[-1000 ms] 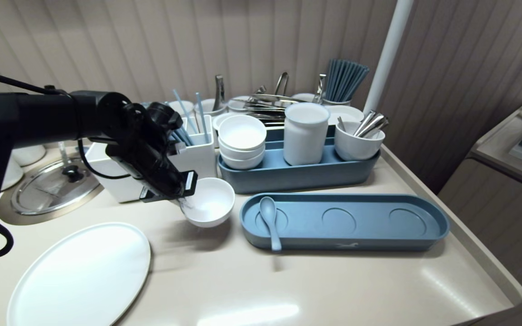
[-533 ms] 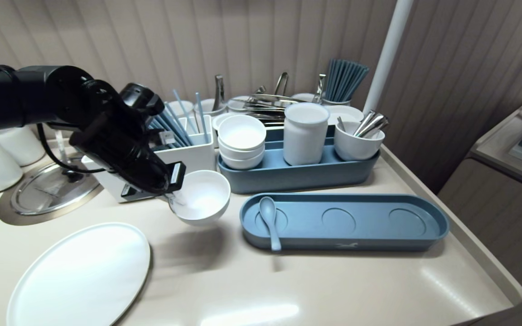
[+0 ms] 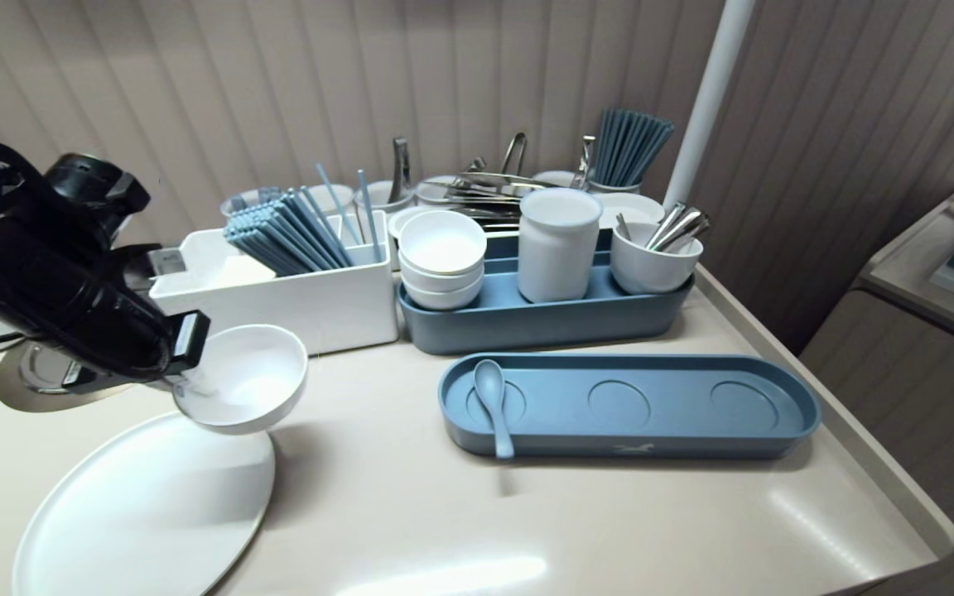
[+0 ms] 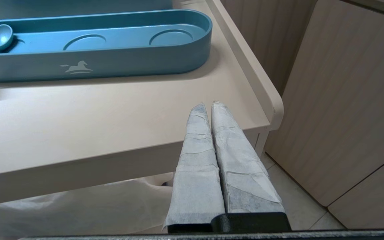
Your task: Pick the bowl and place it on the plate
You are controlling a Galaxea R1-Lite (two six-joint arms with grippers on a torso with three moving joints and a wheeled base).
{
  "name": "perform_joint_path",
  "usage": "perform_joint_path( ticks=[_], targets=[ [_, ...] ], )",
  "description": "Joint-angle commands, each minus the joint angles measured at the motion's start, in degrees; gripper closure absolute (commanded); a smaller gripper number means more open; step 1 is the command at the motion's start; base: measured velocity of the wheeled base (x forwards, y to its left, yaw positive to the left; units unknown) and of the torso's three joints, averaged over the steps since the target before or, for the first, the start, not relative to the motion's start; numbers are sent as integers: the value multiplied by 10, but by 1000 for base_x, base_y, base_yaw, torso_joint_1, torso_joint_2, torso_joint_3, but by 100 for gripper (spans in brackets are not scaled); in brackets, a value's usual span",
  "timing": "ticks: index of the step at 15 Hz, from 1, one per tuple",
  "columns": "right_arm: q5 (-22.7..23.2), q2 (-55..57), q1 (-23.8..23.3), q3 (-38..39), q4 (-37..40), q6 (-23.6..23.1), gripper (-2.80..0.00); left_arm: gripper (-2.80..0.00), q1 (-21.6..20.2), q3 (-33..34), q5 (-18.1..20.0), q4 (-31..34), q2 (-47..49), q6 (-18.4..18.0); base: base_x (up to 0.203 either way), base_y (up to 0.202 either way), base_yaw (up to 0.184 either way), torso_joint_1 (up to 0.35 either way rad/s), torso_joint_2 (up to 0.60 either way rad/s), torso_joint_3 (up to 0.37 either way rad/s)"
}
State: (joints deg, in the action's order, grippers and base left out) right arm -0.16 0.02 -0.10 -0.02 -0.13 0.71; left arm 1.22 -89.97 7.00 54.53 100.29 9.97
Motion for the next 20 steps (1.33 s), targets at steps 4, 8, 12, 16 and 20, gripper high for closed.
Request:
perform_joint_path(
  ticks=[4, 8, 12, 16, 20],
  targets=[
    [0, 0, 0, -1, 0, 0, 0, 0, -64, 78, 1, -23, -37, -35, 0, 0, 0, 0, 0, 0],
    [0, 0, 0, 0, 0, 0, 0, 0, -110, 141, 3, -67, -47, -60, 0, 0, 0, 0, 0, 0],
    [0, 1, 0, -1, 0, 0, 0, 0, -136, 189, 4, -108, -47, -85, 0, 0, 0, 0, 0, 0],
    [0, 0, 0, 0, 0, 0, 0, 0, -159, 220, 6, -144, -42, -95, 0, 0, 0, 0, 0, 0],
    [0, 0, 0, 0, 0, 0, 0, 0, -186, 221, 20, -145, -41, -110, 0, 0, 0, 0, 0, 0]
  ],
)
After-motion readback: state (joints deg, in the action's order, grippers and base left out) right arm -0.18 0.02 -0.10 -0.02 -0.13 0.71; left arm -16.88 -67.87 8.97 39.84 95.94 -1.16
